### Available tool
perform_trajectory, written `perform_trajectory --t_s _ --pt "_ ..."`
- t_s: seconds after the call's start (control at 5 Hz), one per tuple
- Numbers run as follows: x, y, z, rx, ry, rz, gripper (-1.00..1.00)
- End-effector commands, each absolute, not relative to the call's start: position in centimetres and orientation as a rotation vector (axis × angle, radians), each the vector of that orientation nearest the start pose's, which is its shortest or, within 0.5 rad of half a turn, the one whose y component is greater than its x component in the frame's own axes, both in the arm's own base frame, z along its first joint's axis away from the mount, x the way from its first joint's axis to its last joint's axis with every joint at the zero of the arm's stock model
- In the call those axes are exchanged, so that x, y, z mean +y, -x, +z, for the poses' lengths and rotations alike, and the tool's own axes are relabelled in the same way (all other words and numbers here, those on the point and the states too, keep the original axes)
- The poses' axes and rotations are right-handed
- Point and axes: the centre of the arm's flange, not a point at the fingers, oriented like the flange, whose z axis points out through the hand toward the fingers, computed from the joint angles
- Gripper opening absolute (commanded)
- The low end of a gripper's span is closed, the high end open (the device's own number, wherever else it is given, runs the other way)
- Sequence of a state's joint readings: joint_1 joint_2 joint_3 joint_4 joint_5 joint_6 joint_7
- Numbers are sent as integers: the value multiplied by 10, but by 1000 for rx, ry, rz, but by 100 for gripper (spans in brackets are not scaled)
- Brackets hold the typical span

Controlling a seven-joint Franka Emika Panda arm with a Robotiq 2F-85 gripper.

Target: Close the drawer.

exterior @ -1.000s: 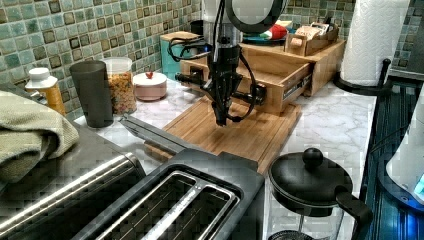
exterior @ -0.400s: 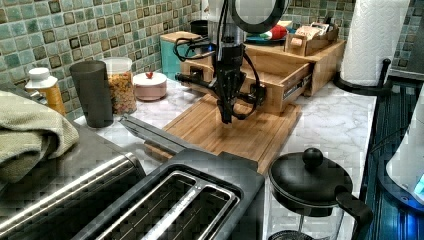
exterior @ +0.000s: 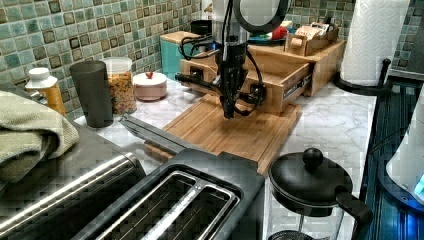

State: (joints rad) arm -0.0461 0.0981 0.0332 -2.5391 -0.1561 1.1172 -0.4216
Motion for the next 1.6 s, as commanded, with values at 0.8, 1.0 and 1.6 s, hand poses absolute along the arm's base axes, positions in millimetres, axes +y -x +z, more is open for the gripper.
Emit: perform_trajectory --t_s 0.8,1.0,1.6 --pt "-41 -521 284 -111 3227 -226 -100" --pt "-65 -521 295 -126 3244 -253 -100" --pt "-155 -497 325 -3 3280 -314 -100"
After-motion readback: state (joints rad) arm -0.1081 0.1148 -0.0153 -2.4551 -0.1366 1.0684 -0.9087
